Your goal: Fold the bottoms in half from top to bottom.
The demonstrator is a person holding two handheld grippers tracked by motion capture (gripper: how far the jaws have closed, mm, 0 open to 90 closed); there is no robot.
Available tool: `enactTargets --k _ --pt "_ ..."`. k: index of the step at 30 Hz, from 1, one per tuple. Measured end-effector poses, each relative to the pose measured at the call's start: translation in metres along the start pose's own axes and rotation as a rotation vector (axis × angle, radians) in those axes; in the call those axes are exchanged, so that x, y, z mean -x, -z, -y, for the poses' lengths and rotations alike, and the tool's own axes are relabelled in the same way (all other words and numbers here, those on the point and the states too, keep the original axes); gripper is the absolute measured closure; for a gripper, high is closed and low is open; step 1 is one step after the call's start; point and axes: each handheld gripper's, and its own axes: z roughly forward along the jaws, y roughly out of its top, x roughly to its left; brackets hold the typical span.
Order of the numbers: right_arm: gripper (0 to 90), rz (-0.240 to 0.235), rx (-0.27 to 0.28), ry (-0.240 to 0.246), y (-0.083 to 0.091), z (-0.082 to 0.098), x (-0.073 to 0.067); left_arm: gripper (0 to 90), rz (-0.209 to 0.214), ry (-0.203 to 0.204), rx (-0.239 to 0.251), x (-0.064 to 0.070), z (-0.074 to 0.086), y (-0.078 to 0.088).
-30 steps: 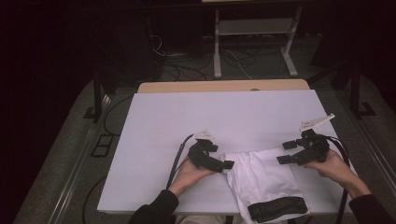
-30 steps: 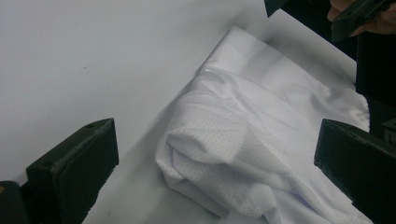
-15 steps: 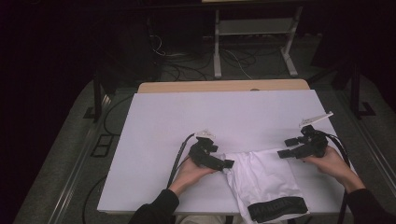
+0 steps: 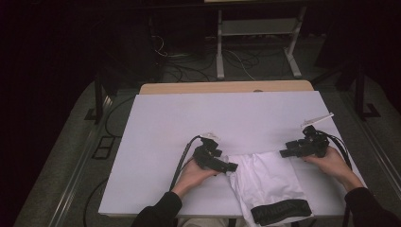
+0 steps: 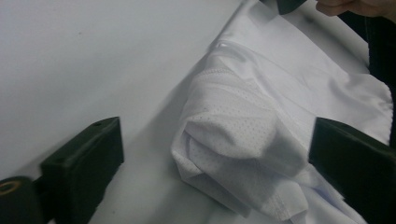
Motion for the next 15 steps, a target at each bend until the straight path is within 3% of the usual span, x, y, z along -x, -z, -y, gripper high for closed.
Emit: enactTargets --k 8,15 --pt "51.2 -0.012 -0.014 -0.003 -0.0044 -0.0008 0.0013 17.7 0.020 0.023 0.000 -0.0021 0.0000 -0.0028" --pt "72.0 -0.020 -0.033 -0.016 -0.0052 0.0009 0.0030 44.5 0.038 0.023 -0.006 -0.0006 0.0002 -0.0053"
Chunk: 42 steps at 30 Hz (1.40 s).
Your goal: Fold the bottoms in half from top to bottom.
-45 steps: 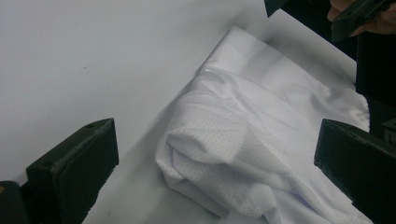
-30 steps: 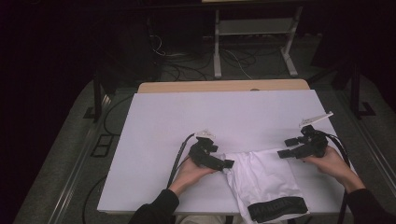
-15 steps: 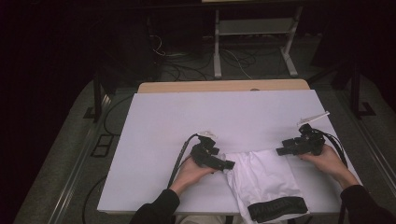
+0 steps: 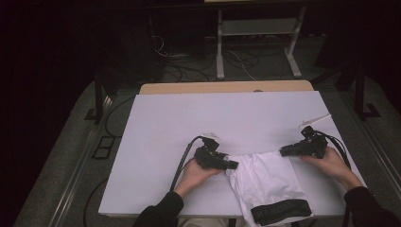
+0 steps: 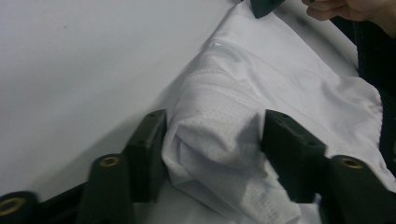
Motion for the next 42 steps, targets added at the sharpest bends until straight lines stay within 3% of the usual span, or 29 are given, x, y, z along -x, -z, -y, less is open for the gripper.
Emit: enactTargets --k 3,9,15,26,42 --pt "81.1 -0.010 -0.011 0.005 -0.001 -0.001 -0.002 57.4 -0.018 -0.006 0.000 0.001 0.000 -0.001" --pt "85.0 0.001 -0.015 0.013 0.000 -0.002 -0.006 82.6 -0.013 0.009 -0.005 0.002 -0.001 0.000" --pt "85.2 0.019 -0.018 0.020 0.001 -0.004 -0.011 84.6 -0.061 -0.058 -0.014 0.011 -0.003 0.005" --pt "85.3 0.028 0.006 0.043 -0.001 -0.029 -0.025 84.6 -0.088 -0.075 -0.028 0.011 -0.006 0.030" --pt "85.2 0.012 0.018 0.073 -0.017 -0.056 -0.039 84.5 -0.136 -0.080 -0.006 -0.007 -0.014 0.069"
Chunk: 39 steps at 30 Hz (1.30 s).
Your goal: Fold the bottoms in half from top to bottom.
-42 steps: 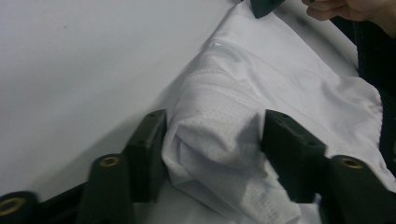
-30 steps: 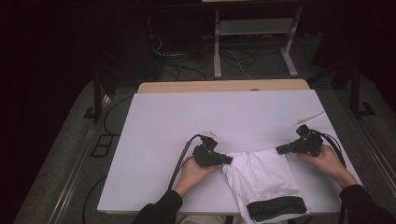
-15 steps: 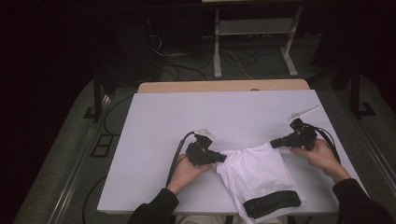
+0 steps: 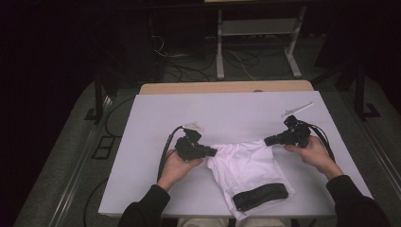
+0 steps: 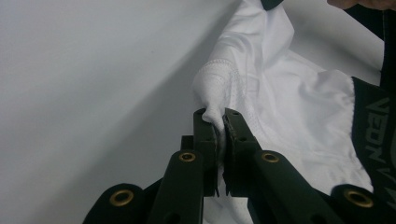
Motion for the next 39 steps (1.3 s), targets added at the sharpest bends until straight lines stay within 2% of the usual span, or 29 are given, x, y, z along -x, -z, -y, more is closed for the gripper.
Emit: enactTargets --k 10,21,32,39 --pt "85.2 0.013 0.027 0.007 -0.008 -0.016 -0.007 84.5 -0.034 0.013 -0.013 -0.023 -0.007 0.010" --pt "85.2 0.044 0.073 -0.006 -0.016 -0.031 -0.005 84.4 -0.060 0.016 -0.016 -0.050 -0.022 0.012" --pt "85.1 0.082 0.106 -0.049 -0.025 -0.046 0.003 84.4 -0.079 0.004 -0.041 -0.081 -0.040 0.008" --pt "85.1 0.106 0.121 -0.077 -0.032 -0.055 0.008 84.3 -0.101 0.006 -0.029 -0.100 -0.048 0.004"
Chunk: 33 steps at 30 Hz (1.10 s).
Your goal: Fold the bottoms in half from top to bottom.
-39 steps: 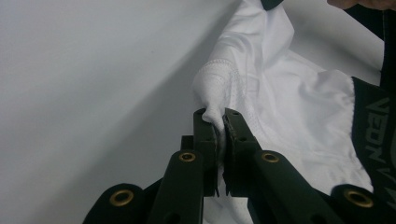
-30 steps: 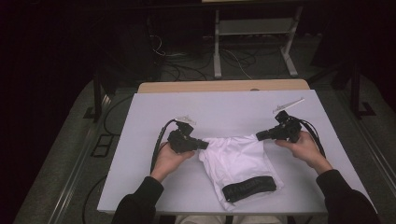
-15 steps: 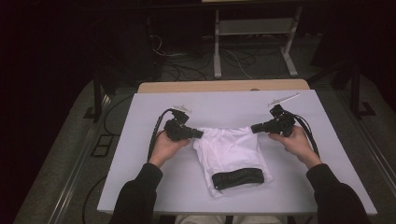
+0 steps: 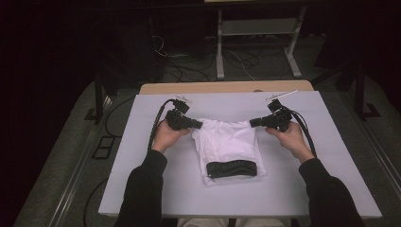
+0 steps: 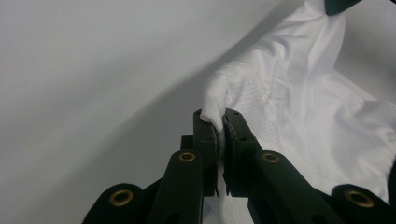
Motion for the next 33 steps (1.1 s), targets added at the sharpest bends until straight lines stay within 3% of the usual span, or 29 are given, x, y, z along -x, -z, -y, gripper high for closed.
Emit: enactTargets --k 5,9,13,26,29,31,33 --pt "85.1 0.034 0.011 -0.007 -0.005 -0.005 0.002 84.3 -0.020 0.001 0.012 -0.010 -0.005 -0.007" --pt "85.0 0.057 0.034 -0.009 -0.008 -0.009 0.005 84.3 -0.036 0.027 0.045 -0.016 -0.006 -0.013" --pt "85.0 0.067 0.046 -0.012 -0.010 -0.011 0.011 83.7 -0.048 0.057 0.076 -0.021 -0.004 -0.018" --pt "83.7 0.081 0.062 -0.036 -0.021 -0.011 0.026 81.8 -0.080 0.089 0.143 -0.027 -0.002 -0.031" --pt "77.7 0.076 0.078 -0.050 -0.021 -0.010 0.029 75.5 -0.072 0.123 0.156 -0.029 -0.001 -0.028" --pt "65.7 0.087 0.094 -0.052 -0.020 -0.009 0.030 67.0 -0.066 0.147 0.161 -0.030 0.000 -0.025" --pt "55.6 0.061 0.108 -0.056 -0.018 -0.008 0.032 57.3 -0.080 0.150 0.186 -0.028 0.002 -0.021"
